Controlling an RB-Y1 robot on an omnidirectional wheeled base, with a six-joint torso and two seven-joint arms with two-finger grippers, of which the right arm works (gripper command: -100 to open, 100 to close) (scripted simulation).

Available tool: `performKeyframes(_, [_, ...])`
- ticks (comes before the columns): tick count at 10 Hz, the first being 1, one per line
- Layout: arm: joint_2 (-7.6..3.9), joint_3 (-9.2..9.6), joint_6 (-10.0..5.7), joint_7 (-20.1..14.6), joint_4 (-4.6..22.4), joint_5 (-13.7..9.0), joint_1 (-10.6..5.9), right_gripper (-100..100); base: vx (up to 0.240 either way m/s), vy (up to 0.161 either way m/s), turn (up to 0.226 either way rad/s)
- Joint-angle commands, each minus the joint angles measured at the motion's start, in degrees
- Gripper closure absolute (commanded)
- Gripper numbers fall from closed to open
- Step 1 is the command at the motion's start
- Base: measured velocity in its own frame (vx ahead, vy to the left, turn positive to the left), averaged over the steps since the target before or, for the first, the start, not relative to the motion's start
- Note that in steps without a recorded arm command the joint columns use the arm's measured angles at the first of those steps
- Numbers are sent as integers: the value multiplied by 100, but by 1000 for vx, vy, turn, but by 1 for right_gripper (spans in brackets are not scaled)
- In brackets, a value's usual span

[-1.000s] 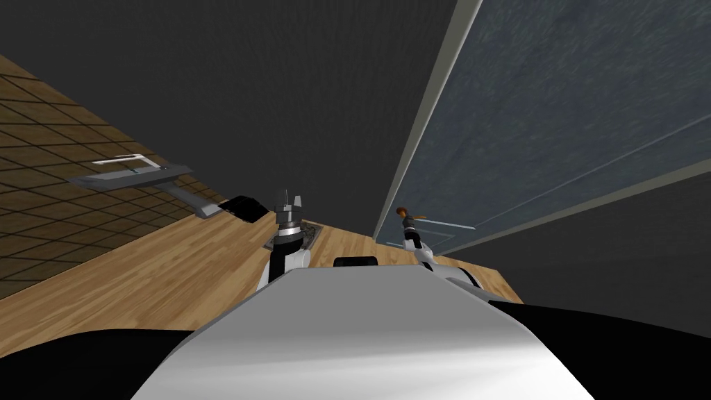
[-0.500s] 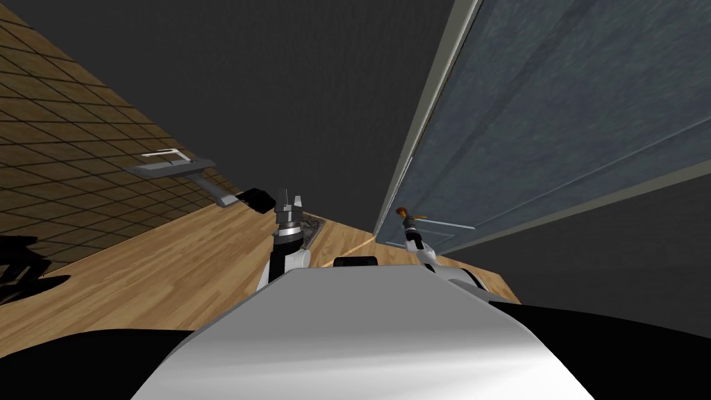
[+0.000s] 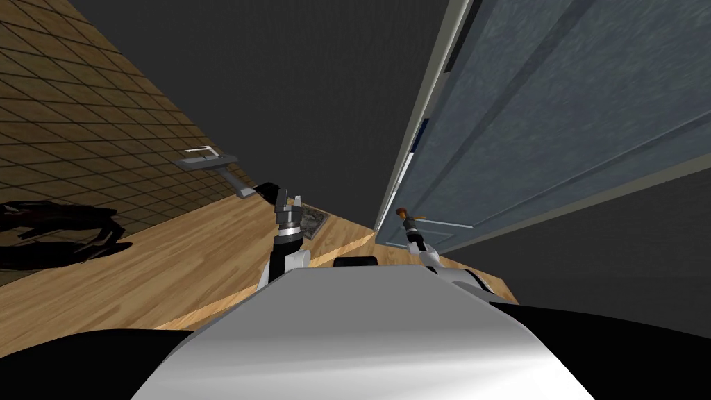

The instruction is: Pull the door open

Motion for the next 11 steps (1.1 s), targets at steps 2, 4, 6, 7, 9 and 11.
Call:
performKeyframes(2, [-34,55,-42,-71,29,30,-10,100,-173,-48,76])
performKeyframes(4, [-38,90,-115,-168,109,140,-39,100,-170,-44,110])
performKeyframes(6, [-57,106,-183,-246,174,241,-75,100,-218,-46,106])
performKeyframes(7, [-68,116,-220,-289,210,297,-95,100,-214,-86,130])
performKeyframes(9, [-89,133,-292,-374,281,407,-134,100,-213,-87,128])
performKeyframes(11, [-107,148,-353,-445,340,499,-167,100,-213,-86,108])
